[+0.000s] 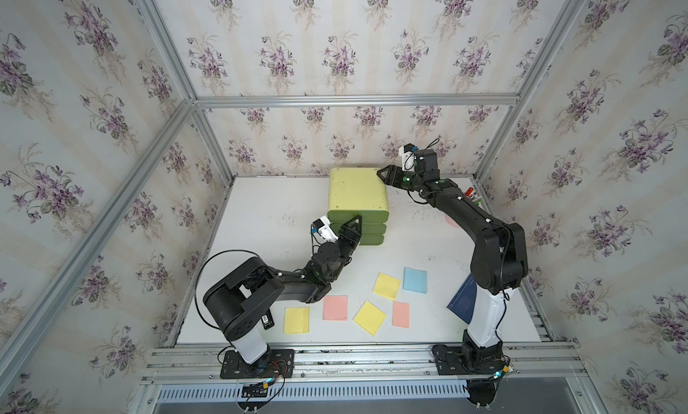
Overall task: Please put the sticky notes in the drawer by color
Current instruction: Open the drawer in the storage box.
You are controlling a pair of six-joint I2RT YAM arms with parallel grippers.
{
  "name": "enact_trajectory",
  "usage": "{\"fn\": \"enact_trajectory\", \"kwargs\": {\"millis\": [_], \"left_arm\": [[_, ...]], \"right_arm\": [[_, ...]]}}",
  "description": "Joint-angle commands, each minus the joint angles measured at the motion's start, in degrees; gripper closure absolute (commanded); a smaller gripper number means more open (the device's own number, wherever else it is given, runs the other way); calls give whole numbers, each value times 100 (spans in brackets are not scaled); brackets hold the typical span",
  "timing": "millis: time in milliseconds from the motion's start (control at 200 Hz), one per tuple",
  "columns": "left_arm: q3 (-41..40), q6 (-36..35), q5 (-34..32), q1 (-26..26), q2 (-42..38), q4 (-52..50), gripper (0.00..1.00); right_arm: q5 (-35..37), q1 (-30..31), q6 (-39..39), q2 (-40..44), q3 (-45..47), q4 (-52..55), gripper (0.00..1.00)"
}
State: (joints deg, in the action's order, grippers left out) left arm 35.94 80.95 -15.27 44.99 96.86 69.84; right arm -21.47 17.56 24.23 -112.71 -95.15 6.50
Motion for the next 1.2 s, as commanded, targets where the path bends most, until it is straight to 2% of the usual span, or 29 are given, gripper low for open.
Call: {"fn": "enact_trajectory", "kwargs": {"millis": [0, 180, 410, 480, 650, 759, 989, 1194], "left_arm": [[141, 41, 28, -25, 146, -115, 49], [134, 67, 18, -53, 468, 426, 53], [10, -51, -133, -130, 370, 283, 57], [18, -73, -74, -165, 323, 200, 68], [94, -89, 31, -184, 225, -76, 70], [132, -89, 172, -214, 279, -65, 81], [8, -38, 612, -189, 188, -32, 86], [-366, 176, 888, -122, -267, -52, 86]], "right_arm": [[72, 10, -103, -78, 14, 563, 36], [38, 10, -94, -69, 39, 536, 36], [37, 10, -105, -65, 75, 532, 36], [36, 10, -94, -51, 93, 519, 35], [67, 10, -105, -40, 129, 491, 35], [56, 10, -90, -50, 123, 483, 35], [62, 8, -8, -60, 75, 503, 36], [181, 10, -25, -137, -37, 640, 35]]}}
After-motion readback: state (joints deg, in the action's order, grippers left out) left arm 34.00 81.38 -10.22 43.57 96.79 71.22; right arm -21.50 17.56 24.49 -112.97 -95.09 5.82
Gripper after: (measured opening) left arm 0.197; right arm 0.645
